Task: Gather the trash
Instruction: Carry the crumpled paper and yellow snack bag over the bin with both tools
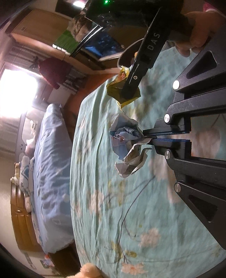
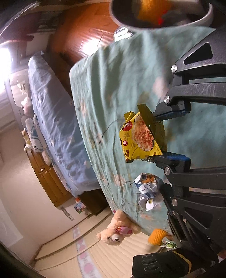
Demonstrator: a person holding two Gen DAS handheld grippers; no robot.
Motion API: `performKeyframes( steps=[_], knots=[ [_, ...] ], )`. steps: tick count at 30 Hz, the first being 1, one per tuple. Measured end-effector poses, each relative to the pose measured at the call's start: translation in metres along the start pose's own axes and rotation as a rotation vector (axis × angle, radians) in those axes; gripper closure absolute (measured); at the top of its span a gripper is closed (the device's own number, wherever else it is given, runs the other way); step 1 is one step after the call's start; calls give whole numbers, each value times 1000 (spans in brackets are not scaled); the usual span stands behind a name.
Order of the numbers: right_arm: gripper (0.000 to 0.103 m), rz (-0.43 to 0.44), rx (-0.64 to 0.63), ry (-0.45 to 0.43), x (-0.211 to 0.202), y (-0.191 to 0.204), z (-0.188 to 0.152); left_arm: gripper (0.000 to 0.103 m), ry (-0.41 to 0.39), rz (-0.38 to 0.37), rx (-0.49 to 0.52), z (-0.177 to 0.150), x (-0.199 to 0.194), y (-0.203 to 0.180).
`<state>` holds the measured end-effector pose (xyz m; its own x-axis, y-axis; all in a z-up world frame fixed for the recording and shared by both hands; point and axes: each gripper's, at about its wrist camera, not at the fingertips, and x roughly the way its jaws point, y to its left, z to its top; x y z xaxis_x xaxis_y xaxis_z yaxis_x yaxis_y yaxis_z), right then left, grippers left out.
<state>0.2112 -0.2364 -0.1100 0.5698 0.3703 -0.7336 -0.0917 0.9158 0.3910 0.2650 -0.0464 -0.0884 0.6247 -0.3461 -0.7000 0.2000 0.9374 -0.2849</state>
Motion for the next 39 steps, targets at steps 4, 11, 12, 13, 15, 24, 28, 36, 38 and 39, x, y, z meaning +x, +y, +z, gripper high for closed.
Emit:
performKeyframes(
  steps=[4, 11, 12, 13, 15, 24, 28, 36, 38, 39],
  knots=[
    [70, -17, 32, -18, -19, -16, -10, 102, 9, -14, 32, -6, 0, -17],
    [70, -43, 71, -56, -49, -38, -20, 102, 18, -30, 81, -14, -3, -46],
    [70, -45, 77, -62, -53, -41, -21, 102, 20, -34, 88, -14, -3, -50],
    [70, -46, 82, -64, -56, -43, -23, 102, 21, -38, 93, -15, -3, -54],
    [70, -51, 88, -71, -62, -48, -25, 102, 24, -44, 102, -17, -4, -59],
    [70, -66, 126, -85, -80, -69, -38, 102, 42, -77, 156, -25, 1, -89],
    [70, -73, 137, -94, -88, -76, -42, 102, 47, -88, 171, -26, 2, -99],
    [70, -96, 165, -103, -98, -91, -47, 101, 57, -108, 207, -28, 5, -120],
    [70, -102, 169, -108, -102, -93, -48, 101, 60, -113, 215, -28, 6, -125],
    [70, -108, 172, -111, -104, -96, -48, 102, 61, -117, 220, -28, 7, -127]
  ],
)
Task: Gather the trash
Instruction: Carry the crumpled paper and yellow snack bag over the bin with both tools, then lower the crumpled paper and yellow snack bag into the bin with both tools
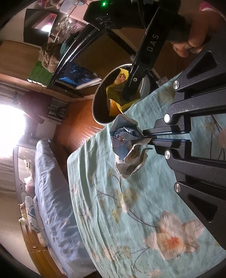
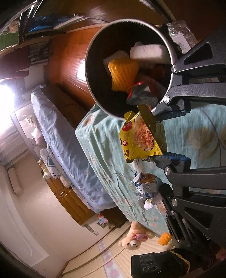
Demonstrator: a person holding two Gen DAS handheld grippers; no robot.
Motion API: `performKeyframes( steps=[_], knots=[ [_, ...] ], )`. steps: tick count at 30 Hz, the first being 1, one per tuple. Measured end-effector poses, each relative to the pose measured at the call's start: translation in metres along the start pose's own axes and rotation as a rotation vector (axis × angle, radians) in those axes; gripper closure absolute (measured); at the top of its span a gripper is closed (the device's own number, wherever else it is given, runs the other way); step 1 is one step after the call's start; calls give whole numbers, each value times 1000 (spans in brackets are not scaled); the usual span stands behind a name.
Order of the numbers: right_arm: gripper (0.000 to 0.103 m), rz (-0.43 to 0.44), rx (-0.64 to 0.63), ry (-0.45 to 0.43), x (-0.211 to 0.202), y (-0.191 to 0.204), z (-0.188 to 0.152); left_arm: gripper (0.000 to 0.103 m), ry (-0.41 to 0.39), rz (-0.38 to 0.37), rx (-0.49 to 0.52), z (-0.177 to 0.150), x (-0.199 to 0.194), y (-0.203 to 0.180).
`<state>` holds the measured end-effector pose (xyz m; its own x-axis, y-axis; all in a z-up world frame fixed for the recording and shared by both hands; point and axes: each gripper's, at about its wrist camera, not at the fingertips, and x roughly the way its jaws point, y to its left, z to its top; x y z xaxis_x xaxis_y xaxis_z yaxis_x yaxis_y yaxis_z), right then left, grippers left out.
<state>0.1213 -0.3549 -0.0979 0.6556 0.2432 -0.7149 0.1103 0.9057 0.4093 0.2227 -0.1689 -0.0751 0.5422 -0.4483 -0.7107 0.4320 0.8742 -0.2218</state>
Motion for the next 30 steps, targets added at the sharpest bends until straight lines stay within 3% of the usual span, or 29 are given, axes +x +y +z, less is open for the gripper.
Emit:
performKeyframes(
  steps=[30],
  knots=[
    [69, -107, 88, -50, -34, -69, 11, 101, 6, -53, 107, 23, 24, -57]
  ],
)
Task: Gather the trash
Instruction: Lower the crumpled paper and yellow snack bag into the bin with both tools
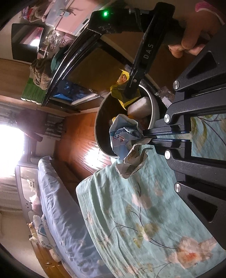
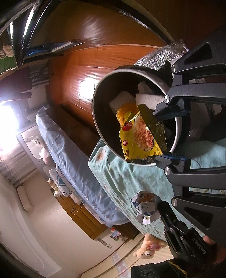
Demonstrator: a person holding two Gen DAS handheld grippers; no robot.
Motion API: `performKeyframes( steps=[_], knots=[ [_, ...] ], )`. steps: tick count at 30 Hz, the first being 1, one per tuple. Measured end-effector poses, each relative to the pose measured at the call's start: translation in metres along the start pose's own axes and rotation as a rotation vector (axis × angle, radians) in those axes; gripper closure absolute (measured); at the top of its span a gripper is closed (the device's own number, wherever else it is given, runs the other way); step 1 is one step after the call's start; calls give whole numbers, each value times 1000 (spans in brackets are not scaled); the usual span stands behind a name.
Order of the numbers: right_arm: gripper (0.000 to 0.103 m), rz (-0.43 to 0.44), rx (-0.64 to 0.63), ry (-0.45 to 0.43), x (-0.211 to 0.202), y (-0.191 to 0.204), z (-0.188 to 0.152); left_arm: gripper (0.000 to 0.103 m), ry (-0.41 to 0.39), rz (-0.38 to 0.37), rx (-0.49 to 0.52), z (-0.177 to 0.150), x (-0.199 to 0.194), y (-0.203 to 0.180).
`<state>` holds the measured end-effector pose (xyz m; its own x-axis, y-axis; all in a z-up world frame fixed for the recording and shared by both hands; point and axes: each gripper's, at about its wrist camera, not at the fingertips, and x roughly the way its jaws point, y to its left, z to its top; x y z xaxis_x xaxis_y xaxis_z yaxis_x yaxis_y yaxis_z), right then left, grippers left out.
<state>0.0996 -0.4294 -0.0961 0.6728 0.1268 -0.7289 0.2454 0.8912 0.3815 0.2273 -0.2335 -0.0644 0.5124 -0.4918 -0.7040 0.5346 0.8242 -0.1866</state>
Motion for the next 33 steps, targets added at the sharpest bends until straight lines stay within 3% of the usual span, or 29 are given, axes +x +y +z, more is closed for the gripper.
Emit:
performKeyframes(
  steps=[33],
  knots=[
    [68, -34, -7, -1, 10, -24, 29, 101, 29, -1, 49, 29, 47, -26]
  ],
)
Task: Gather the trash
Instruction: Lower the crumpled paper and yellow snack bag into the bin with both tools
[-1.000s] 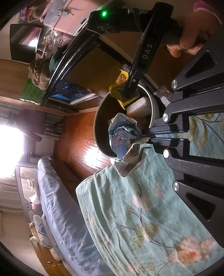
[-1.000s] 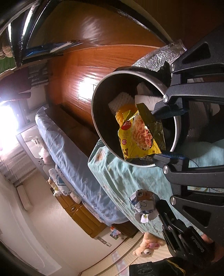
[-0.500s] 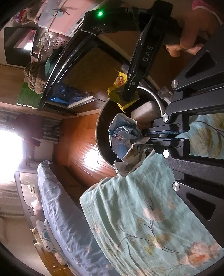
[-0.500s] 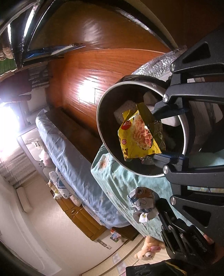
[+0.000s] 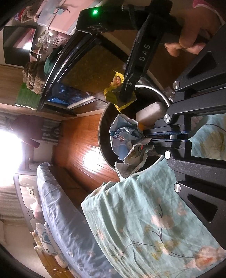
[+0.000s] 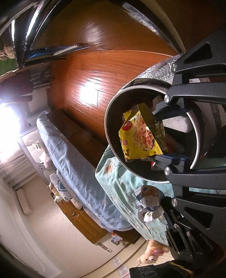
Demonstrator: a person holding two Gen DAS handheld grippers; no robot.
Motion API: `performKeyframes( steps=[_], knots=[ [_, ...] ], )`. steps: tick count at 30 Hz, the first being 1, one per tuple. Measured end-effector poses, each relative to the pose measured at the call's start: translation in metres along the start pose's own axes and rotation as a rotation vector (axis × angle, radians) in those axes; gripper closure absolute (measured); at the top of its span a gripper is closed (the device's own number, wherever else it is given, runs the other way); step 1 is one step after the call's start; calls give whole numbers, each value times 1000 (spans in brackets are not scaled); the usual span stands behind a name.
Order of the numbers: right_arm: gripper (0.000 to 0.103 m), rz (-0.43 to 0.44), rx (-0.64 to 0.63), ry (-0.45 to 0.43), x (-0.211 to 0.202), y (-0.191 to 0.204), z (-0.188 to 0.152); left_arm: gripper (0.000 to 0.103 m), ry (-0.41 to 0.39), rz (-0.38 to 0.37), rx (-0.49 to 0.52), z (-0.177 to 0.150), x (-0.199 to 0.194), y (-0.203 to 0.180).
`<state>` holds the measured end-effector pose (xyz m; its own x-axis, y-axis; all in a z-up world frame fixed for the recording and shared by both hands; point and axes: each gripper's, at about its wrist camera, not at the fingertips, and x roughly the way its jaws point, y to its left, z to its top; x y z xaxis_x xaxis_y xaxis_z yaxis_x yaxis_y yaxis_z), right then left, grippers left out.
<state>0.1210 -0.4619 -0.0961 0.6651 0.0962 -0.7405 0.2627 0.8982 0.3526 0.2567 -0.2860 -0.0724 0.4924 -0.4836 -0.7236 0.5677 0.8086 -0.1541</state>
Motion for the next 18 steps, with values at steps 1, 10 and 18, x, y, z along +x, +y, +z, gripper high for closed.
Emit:
performKeyframes(
  steps=[1, 10, 18],
  knots=[
    [68, 1, 0, -1, 0, 0, 1, 101, 1, 0, -1, 1, 1, 0],
    [67, -4, -7, 4, 6, 1, 7, 101, 2, 2, 1, 7, 8, 2],
    [67, -7, -8, 19, 12, 1, 8, 101, 2, 5, -4, 11, 12, 5]
  ],
)
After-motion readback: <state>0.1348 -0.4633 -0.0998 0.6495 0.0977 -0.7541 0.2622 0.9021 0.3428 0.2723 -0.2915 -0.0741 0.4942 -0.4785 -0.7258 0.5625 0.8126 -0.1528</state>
